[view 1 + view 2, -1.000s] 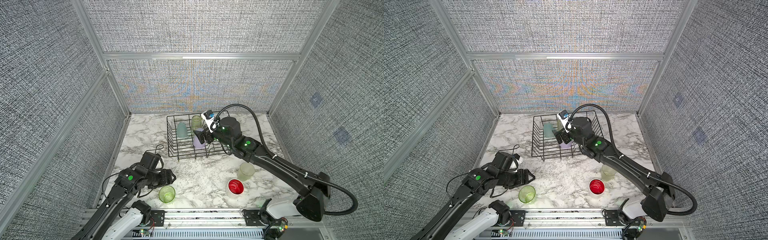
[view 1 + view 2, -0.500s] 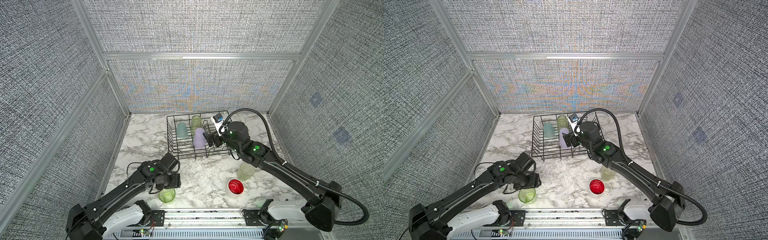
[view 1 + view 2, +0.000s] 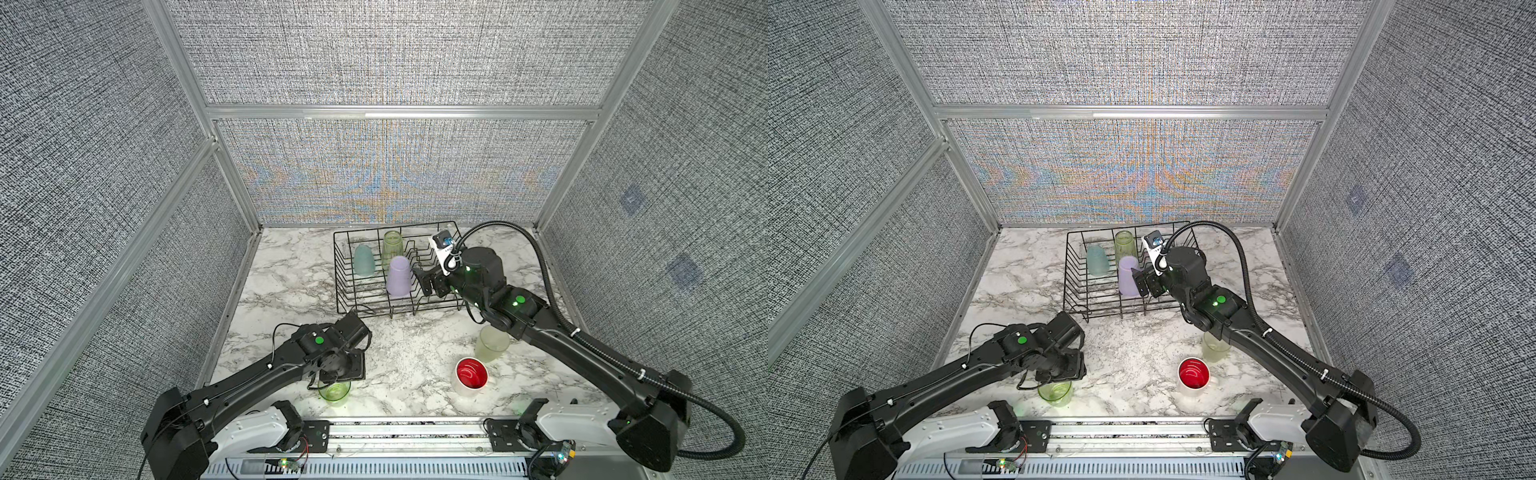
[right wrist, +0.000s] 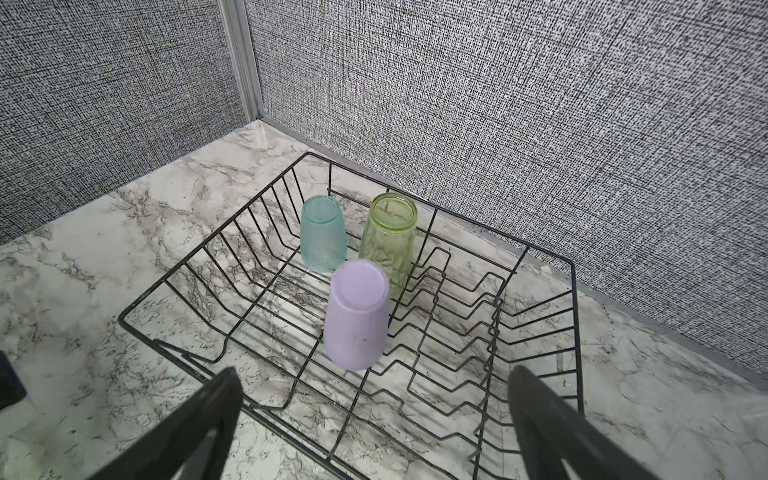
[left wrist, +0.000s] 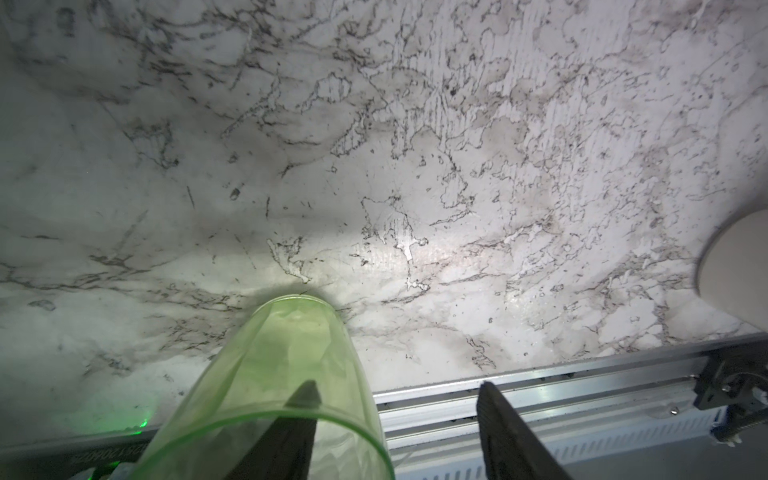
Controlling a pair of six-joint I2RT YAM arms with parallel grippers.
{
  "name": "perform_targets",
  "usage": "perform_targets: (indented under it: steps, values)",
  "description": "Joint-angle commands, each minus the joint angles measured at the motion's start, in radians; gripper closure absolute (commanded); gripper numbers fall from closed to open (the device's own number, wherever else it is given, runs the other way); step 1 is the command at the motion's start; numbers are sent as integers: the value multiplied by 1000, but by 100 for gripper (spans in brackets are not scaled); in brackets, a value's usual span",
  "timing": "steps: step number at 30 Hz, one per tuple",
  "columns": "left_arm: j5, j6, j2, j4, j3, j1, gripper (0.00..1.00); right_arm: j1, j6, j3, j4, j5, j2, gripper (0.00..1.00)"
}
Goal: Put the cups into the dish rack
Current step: 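Lower the left gripper onto the lime-green cup and grasp it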
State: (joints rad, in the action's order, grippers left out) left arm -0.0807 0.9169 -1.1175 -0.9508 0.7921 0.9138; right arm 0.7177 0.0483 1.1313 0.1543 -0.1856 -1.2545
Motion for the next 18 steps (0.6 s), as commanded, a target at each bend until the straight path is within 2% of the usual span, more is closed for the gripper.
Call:
perform_targets:
  steps: [1,6,9,13,16,18]
  values:
    - [42,8,-39,-11,27,51,40,-3,-1,12,6,-20,4,1]
    - [63,-4,-120,-38,39,95,58,-8,-4,-39,-51,-70,19,1]
    - [77,-12,-140,-31,57,101,74,-9,-15,-30,-33,-59,33,1]
    - [73,-46,-155,-3,71,103,90,-14,-19,-82,-94,-84,56,1]
    - [67,-77,-170,-2,103,103,99,-15,-28,-79,-65,-85,72,1]
    - [56,-109,-175,-2,130,103,100,-18,-30,-104,-77,-101,88,1]
